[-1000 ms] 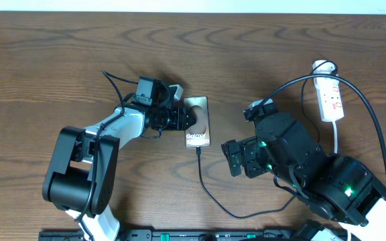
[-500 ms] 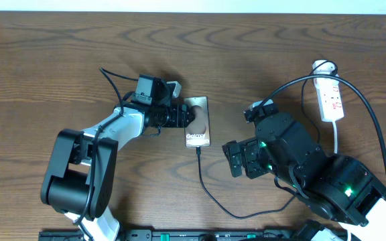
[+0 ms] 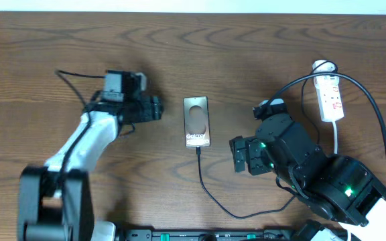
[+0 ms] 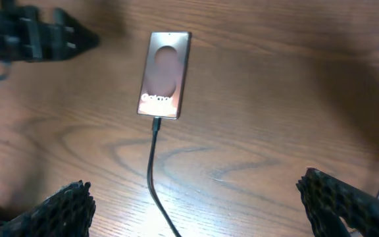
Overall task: Plug charger to phone and switch on socket
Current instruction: 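Open the left gripper and retract it from the phone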
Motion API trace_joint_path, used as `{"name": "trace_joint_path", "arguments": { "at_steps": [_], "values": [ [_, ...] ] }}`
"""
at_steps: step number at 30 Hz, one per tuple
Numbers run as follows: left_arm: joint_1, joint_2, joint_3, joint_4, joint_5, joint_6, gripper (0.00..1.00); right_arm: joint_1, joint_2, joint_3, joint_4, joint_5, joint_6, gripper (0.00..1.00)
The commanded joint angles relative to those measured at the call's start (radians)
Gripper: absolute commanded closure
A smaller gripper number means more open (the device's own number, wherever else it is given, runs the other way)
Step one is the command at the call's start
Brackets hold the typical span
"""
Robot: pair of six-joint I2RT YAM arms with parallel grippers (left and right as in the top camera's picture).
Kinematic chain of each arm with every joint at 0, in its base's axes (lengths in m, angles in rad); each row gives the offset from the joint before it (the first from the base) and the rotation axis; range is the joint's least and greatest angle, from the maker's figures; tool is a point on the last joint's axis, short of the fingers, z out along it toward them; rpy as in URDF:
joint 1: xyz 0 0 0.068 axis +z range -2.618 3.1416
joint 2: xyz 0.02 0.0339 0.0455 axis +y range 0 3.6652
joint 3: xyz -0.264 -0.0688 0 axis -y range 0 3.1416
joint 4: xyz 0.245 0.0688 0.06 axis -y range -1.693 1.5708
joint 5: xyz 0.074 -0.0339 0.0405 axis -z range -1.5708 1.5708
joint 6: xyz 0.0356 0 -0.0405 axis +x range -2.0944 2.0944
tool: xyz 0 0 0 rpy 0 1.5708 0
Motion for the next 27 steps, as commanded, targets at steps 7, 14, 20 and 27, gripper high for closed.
{"name": "trace_joint_path", "arguments": {
  "at_steps": [7,14,20,27],
  "values": [
    [0.037,-0.416,-0.003,-0.142,-0.225,0.010,0.22,-0.003,0.000,0.018,-0.054,0.148,0.181,0.01],
    [0.038,-0.673,-0.003,-0.220,-0.227,0.010,0.21,-0.003,0.000,0.018,-0.074,0.229,0.236,0.01],
    [0.037,-0.845,-0.003,-0.296,-0.227,0.010,0.06,-0.003,0.000,0.018,-0.074,0.319,0.281,0.01],
    [0.037,-0.959,-0.003,-0.412,-0.227,0.010,0.04,-0.055,0.000,0.018,-0.071,0.423,0.360,0.01]
  ]
}}
